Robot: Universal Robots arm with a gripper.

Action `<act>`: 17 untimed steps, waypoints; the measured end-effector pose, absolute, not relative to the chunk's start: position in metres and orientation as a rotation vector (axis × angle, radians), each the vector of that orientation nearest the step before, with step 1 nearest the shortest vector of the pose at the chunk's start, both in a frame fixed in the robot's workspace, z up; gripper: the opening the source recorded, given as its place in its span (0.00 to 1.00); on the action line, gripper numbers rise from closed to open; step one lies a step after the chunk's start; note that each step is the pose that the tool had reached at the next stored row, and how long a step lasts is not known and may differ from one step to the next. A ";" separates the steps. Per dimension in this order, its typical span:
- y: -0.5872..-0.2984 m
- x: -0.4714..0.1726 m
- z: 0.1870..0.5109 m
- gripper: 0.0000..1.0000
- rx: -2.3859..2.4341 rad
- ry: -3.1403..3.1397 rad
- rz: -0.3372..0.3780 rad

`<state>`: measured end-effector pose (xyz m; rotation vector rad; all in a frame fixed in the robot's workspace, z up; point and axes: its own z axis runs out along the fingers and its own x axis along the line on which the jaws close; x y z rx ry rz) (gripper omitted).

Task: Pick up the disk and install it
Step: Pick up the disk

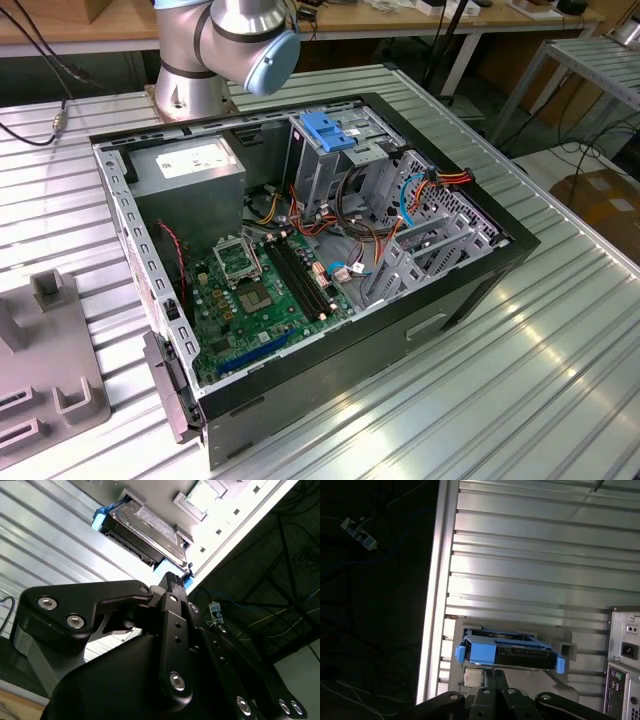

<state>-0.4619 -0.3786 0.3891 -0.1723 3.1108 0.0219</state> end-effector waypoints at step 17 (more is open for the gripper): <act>-0.379 -0.462 0.389 0.10 -0.604 3.059 0.027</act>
